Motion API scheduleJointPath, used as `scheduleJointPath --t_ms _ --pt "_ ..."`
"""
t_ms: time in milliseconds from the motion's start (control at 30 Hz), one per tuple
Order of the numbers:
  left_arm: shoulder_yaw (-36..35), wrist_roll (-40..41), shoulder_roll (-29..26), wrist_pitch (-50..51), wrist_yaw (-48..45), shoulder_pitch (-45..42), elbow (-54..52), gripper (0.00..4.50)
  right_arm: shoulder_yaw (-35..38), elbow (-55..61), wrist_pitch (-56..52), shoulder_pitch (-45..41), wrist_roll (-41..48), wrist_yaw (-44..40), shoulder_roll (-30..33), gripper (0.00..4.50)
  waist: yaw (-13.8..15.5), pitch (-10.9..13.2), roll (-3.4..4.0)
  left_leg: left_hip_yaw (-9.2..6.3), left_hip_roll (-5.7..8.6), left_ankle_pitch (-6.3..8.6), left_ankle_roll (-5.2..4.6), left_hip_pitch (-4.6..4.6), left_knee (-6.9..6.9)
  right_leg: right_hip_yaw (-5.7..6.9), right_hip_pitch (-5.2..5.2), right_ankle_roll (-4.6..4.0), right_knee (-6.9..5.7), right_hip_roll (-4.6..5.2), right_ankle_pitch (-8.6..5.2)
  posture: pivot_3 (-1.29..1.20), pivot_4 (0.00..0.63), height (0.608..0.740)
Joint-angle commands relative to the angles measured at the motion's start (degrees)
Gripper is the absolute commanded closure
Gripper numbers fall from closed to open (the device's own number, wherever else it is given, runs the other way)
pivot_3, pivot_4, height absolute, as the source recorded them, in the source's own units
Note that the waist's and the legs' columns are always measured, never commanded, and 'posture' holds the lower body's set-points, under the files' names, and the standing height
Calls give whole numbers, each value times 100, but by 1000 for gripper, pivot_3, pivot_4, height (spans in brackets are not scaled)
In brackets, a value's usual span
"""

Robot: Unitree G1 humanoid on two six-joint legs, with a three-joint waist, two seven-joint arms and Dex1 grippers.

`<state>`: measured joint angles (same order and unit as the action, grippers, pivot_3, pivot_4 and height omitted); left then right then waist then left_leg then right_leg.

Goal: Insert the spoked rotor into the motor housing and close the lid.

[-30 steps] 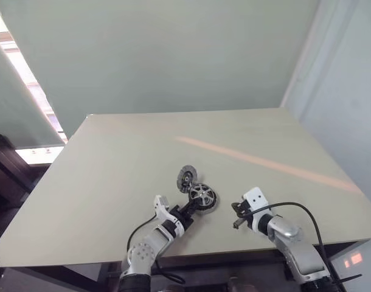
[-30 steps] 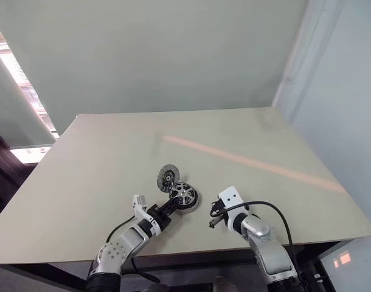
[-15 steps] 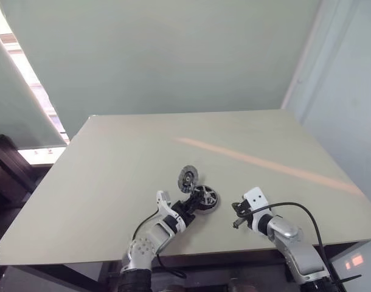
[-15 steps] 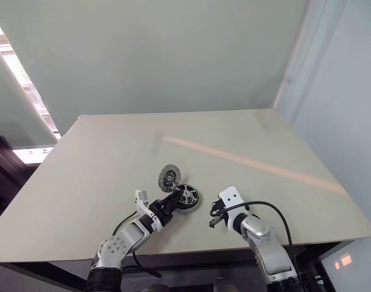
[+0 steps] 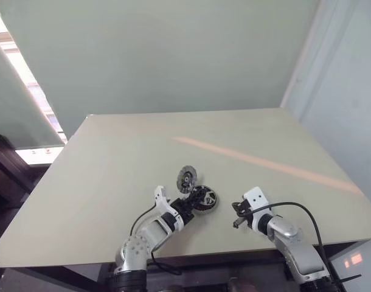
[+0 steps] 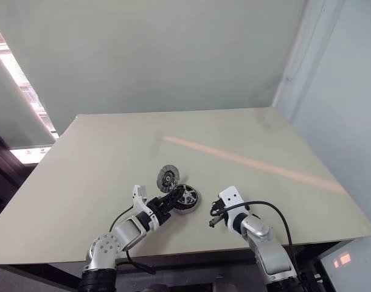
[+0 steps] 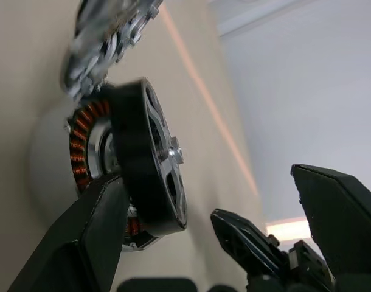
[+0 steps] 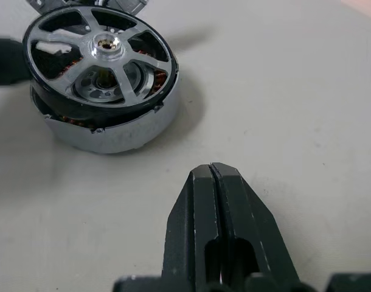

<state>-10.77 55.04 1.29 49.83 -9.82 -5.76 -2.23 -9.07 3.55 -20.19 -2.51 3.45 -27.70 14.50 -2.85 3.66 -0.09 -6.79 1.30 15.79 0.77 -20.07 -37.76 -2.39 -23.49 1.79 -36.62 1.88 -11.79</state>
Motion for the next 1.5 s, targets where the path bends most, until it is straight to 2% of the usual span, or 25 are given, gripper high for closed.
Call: scheduleJointPath --t_ms 33,200,367,467,667,767,867,967,1133,1300,1500 --pt "28 128 -174 202 180 -44 -829 31 81 46 113 -187 114 -36 -12 4500 0 0 0 1 0 0 0 0 -1 0 0 0 0 0 0 0 0 740" --pt "87 94 -402 518 572 -14 -1408 31 63 -81 147 -269 119 -78 -22 4500 2 0 0 1 1 0 0 2 -7 0 7 0 0 1 0 0 0 740" --pt "203 45 -868 918 613 84 -1774 31 42 -169 185 -330 110 -139 -39 4500 -2 0 1 0 1 0 0 2 -3 -1 3 0 -1 0 0 0 0 740" --pt "774 -693 -1440 505 74 326 -1947 31 19 -220 225 -360 101 -159 -62 4500 -2 0 3 1 0 0 0 3 -2 -1 3 -1 -2 0 0 0 0 740" --pt "1239 -1482 -1659 -465 -623 558 -1737 31 77 -182 362 -324 206 -143 -188 4500 1 1 4 0 2 -1 1 0 -9 -3 4 -1 -2 0 -1 0 0 740" --pt "1159 -1808 -1842 -1272 -1211 703 -1733 31 235 -33 286 -355 614 -109 -527 4500 -9 1 6 5 -2 0 2 4 -4 -4 2 -2 -3 0 -1 0 0 740" --pt "800 -1903 -1844 -2197 -1739 858 -1645 31 223 -61 176 -569 844 -113 -840 4500 -4 3 9 4 -9 0 1 5 7 -2 -4 -3 -4 -4 -1 0 0 740" --pt "566 -2041 -1932 -2553 -1889 853 -1453 31 43 -385 284 -941 768 -93 -1103 4500 -3 2 10 5 -10 -1 1 4 8 -2 -7 -3 -4 -4 -1 0 0 740" --pt "433 -2366 -1883 -2662 -1578 819 -1319 31 -185 -1434 508 -1486 516 -73 -1347 4500 3 1 8 3 -4 -1 0 4 0 -2 1 -2 -3 -2 0 0 0 740" --pt "436 -2393 -1820 -2524 -1440 859 -1479 31 -377 -2467 823 -1679 224 -157 -1305 4500 0 1 7 2 2 0 -1 1 5 -5 -1 -1 0 2 1 0 0 740" --pt "433 -2251 -1807 -2329 -1399 901 -1665 31 -332 -2752 1050 -1683 186 -215 -1270 4500 -2 0 8 2 -4 -1 -1 22 5 -4 13 -2 -8 -3 0 0 0 740"
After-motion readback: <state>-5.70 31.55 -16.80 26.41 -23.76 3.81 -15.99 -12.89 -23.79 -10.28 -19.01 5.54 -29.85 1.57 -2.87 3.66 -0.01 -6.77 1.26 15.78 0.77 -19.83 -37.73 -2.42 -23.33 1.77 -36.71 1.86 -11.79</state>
